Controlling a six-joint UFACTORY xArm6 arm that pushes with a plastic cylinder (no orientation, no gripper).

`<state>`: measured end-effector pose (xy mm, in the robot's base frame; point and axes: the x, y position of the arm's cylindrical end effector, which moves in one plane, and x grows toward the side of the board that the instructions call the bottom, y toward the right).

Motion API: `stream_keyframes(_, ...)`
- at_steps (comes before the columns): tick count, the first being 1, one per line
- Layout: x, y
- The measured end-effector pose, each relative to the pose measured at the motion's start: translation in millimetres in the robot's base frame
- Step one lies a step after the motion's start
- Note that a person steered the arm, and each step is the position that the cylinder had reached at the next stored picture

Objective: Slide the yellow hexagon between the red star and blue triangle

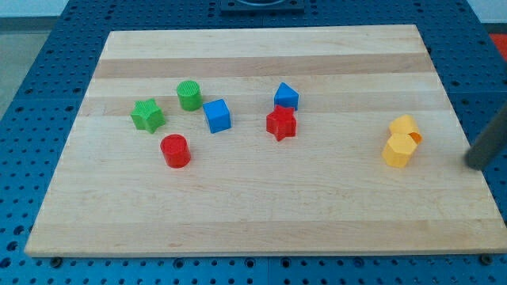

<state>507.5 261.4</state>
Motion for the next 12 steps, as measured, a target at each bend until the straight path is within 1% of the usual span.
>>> stream_keyframes(1,-9.1,-55.4)
stream_keyframes(2,-24.5,-86.0)
stream_keyframes(3,-33.1,-130.2)
stream_keyframes(5,-34.9,-208.6)
stream_keyframes(6,-34.9,-222.9)
stream_keyframes(7,-34.9,-221.2)
stream_keyframes(8,-34.9,-214.1)
stream_keyframes(10,-34.9,-175.2)
stream_keyframes(12,-44.7,-174.9)
